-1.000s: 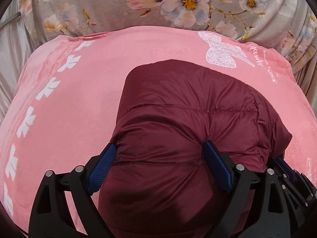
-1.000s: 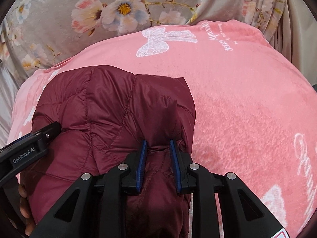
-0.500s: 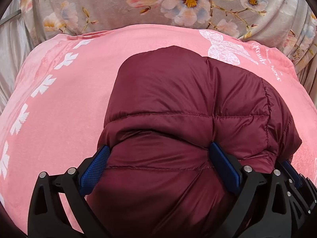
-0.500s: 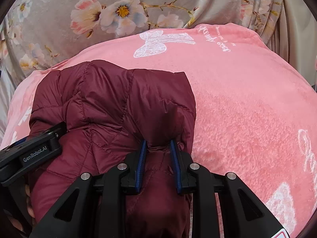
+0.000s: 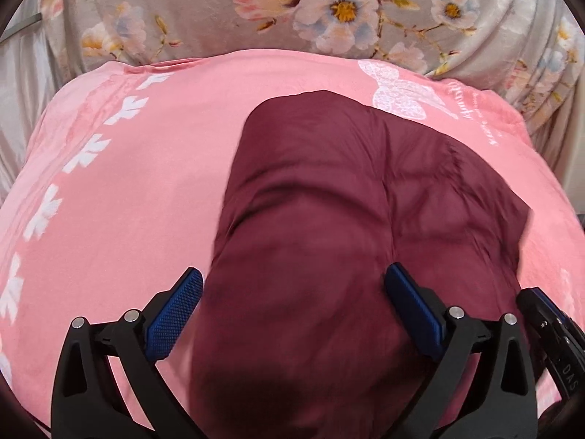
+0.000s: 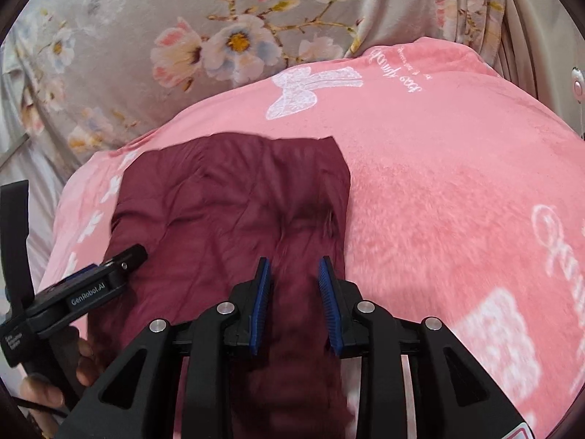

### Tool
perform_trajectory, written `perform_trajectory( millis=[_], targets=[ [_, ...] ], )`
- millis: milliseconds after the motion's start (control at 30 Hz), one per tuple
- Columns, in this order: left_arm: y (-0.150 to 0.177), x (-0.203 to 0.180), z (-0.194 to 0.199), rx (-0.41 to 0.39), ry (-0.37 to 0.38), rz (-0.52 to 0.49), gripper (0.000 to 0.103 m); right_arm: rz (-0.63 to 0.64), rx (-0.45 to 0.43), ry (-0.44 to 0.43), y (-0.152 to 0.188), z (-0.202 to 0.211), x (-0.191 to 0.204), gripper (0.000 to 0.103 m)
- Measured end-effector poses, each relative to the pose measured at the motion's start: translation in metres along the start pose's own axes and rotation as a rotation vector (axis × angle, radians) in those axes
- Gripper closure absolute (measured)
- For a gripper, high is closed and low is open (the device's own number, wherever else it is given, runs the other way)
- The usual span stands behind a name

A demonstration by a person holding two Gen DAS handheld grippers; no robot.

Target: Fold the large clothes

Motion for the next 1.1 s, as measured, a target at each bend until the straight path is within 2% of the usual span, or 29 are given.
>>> perform_trajectory(
  millis=[133,300,400,633,733,800,833,867,1000,1100],
  targets=[
    [0.029,0.003,0.026,0.030,0.015,0.007,0.005,0.060,0.044,0.002,0.029,0.024,0.005,0.076],
    [0.052,0.007,0.023,0.072,0.031,0.032,0.005,0.072,0.088,0.023,0.051,0.016,0.000,0.076],
    [0.058,0.008,0.019,0.081,0.041,0.057,0.005,0.071,0.079,0.034,0.055,0.012,0.000,0.076],
    [0.066,0.002,0.017,0.046,0.001,0.028,0.005,0.106,0.028,0.089,0.065,0.008,0.006,0.076],
    [0.068,0.002,0.017,0.043,0.000,0.029,0.005,0.096,0.022,0.087,0.065,0.009,0.003,0.075],
    [0.067,0.003,0.016,0.048,0.006,0.032,0.005,0.078,0.023,0.093,0.065,0.009,-0.001,0.068],
    [0.067,0.003,0.016,0.050,0.009,0.035,0.005,0.066,0.024,0.122,0.065,0.009,-0.004,0.051],
    [0.067,0.004,0.015,0.050,0.011,0.037,0.005,0.050,0.025,0.145,0.065,0.008,-0.009,0.040],
    [0.065,0.007,0.016,0.058,0.034,0.048,0.005,-0.048,0.065,0.077,0.065,0.004,-0.024,0.036],
    [0.058,0.019,0.020,0.081,0.097,0.105,0.005,-0.082,0.096,0.035,0.060,0.002,-0.028,0.035]
  ],
)
Point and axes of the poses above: each gripper's, at about its wrist camera, not at the fingertips, and z roughly against the way its jaws point, x to its left, y to its underside, the point moved 6 cm from there along -z, roughly the way its jaws point, and after that the axes turned 7 degrees about y, right-handed, at the moved point
